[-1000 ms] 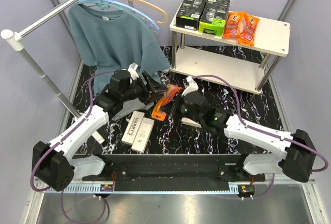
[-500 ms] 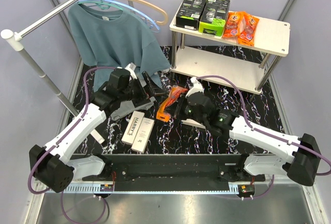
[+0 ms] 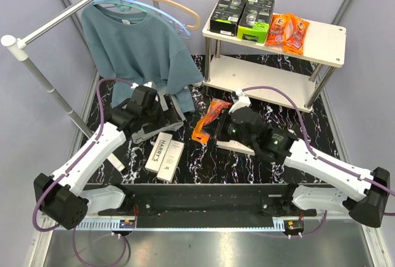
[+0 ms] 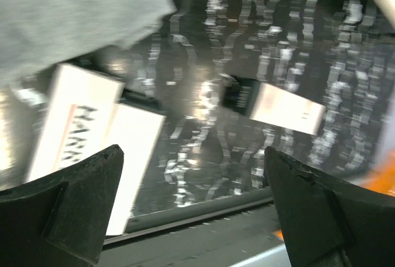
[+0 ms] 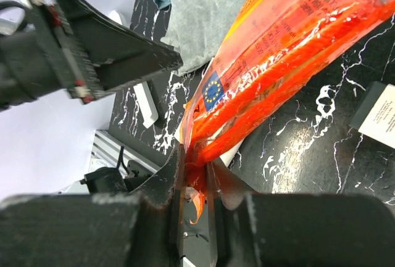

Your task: Place and organize the shaving razors onto the shelf

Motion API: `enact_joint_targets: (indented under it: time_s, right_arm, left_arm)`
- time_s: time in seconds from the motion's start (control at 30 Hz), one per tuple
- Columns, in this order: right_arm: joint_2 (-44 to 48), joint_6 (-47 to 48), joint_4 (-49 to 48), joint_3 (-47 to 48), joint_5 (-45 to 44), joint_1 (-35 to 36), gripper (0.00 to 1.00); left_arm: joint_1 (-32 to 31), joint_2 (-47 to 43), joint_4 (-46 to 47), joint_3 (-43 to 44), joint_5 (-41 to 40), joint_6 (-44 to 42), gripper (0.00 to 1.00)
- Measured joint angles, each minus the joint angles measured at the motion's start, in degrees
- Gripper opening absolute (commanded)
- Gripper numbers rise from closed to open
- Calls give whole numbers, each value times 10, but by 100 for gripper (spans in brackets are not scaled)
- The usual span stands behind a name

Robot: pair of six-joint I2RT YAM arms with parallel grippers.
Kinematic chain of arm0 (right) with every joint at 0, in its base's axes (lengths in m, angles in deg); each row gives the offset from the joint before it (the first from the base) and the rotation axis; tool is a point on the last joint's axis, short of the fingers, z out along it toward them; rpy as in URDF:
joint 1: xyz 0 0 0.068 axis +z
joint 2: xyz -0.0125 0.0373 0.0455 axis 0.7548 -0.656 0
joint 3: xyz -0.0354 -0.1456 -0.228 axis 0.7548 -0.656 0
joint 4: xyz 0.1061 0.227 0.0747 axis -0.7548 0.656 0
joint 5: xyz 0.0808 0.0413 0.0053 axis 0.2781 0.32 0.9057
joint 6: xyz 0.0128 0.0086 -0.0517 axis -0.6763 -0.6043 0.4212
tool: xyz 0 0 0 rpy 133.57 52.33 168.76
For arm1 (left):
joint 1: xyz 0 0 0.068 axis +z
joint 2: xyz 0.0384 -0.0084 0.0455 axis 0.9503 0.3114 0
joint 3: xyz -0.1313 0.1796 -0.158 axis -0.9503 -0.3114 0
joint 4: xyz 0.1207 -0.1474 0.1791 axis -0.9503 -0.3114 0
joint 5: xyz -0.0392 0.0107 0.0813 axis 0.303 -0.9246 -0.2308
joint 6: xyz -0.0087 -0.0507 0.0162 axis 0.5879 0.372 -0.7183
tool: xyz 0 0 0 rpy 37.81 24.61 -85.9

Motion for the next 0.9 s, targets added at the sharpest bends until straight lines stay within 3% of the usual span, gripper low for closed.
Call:
enact_joint_targets:
  time_s: [0.2, 0.43, 0.73, 0.9]
  right_arm:
    - [19, 5, 37, 17, -6, 0, 9]
    - [24, 29, 99, 74, -27, 0, 10]
    - [-33, 94, 169, 263, -26, -21, 12]
    - [-96, 137, 202, 367, 18, -90, 12]
  left_arm:
    - [0, 15, -57, 5, -66, -24, 99]
    - [0, 27, -81, 5, -84, -38, 99]
    - [0, 29, -81, -4, -84, -40, 99]
    - [0, 30, -80, -15, -84, -40, 99]
